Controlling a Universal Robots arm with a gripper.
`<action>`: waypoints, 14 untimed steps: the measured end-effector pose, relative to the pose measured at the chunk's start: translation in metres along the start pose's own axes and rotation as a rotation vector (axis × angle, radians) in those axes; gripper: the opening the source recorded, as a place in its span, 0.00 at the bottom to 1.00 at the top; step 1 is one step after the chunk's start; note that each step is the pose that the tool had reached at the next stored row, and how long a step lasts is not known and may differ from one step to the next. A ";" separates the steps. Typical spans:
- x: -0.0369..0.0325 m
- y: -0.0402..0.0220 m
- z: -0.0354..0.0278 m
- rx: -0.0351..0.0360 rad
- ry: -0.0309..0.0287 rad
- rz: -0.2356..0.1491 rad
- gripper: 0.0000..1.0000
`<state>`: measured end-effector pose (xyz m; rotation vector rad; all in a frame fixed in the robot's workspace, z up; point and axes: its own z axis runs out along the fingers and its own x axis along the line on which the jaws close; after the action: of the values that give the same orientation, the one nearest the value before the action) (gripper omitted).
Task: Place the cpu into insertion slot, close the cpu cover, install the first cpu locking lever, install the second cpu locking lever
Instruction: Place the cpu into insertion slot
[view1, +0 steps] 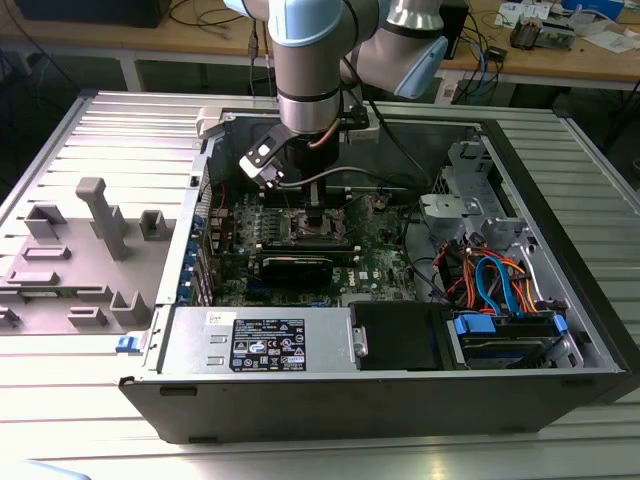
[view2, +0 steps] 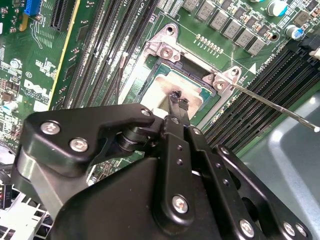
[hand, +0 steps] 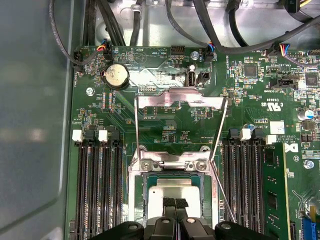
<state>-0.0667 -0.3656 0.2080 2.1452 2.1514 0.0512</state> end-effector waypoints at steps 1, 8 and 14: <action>0.0000 0.0000 0.0000 0.0000 0.0000 0.000 0.11; 0.0000 0.0004 0.0001 0.0216 0.0023 -0.001 0.11; -0.0001 0.0041 0.0005 0.0284 0.0023 -0.001 0.11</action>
<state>-0.0626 -0.3657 0.2078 2.1601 2.1676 0.0231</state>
